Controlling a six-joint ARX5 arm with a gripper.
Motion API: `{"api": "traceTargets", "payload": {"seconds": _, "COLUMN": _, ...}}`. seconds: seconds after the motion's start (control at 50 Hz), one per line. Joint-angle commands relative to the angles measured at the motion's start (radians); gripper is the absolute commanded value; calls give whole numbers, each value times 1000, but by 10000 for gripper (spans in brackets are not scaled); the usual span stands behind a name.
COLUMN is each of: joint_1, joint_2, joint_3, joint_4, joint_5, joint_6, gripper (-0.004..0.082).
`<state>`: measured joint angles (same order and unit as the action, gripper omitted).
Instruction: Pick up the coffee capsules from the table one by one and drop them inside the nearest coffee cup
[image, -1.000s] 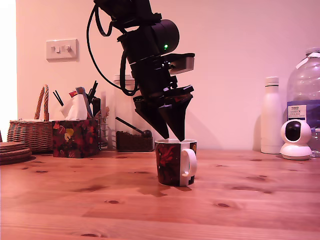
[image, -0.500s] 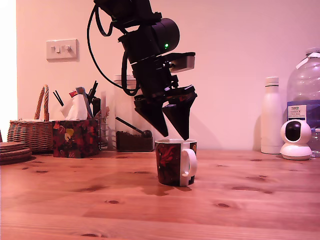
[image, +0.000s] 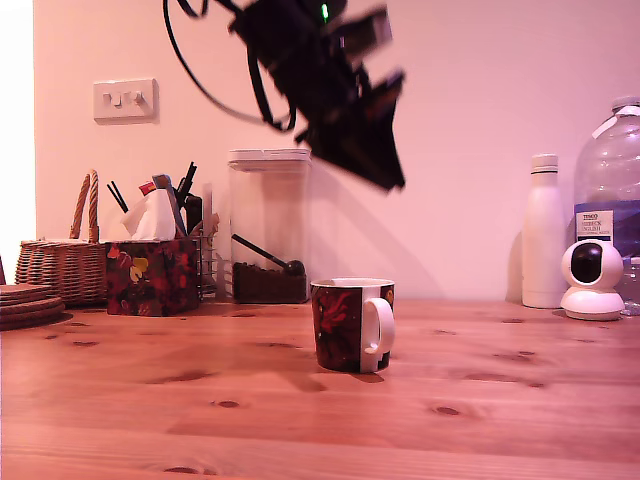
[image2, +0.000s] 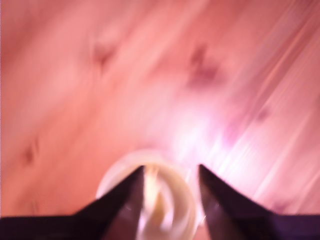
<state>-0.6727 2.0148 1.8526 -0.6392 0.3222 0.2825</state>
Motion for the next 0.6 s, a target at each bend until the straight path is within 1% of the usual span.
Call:
{"api": "traceTargets", "payload": {"seconds": 0.0, "joint_1": 7, "joint_2": -16, "joint_3": -6, "joint_4": 33, "joint_5": 18, "joint_6": -7, "gripper": -21}}
{"api": "traceTargets", "payload": {"seconds": 0.1, "joint_1": 17, "joint_2": -51, "joint_3": -45, "joint_4": 111, "joint_5": 39, "joint_6": -21, "gripper": -21}}
{"api": "traceTargets", "payload": {"seconds": 0.12, "joint_1": 19, "joint_2": -58, "joint_3": -54, "joint_4": 122, "joint_5": 40, "joint_6": -30, "gripper": -21}}
{"api": "traceTargets", "payload": {"seconds": 0.18, "joint_1": 26, "joint_2": -86, "joint_3": -93, "joint_4": 170, "joint_5": 40, "joint_6": -47, "gripper": -21}}
{"api": "traceTargets", "payload": {"seconds": 0.32, "joint_1": 51, "joint_2": -165, "joint_3": -222, "joint_4": 286, "joint_5": 40, "joint_6": -70, "gripper": -21}}
{"api": "traceTargets", "payload": {"seconds": 0.4, "joint_1": 66, "joint_2": -224, "joint_3": -314, "joint_4": 354, "joint_5": 40, "joint_6": -73, "gripper": -21}}
{"api": "traceTargets", "payload": {"seconds": 0.48, "joint_1": 76, "joint_2": -277, "joint_3": -378, "joint_4": 389, "joint_5": 40, "joint_6": -75, "gripper": -21}}
{"api": "traceTargets", "payload": {"seconds": 0.58, "joint_1": 91, "joint_2": -320, "joint_3": -409, "joint_4": 396, "joint_5": 41, "joint_6": -81, "gripper": -21}}
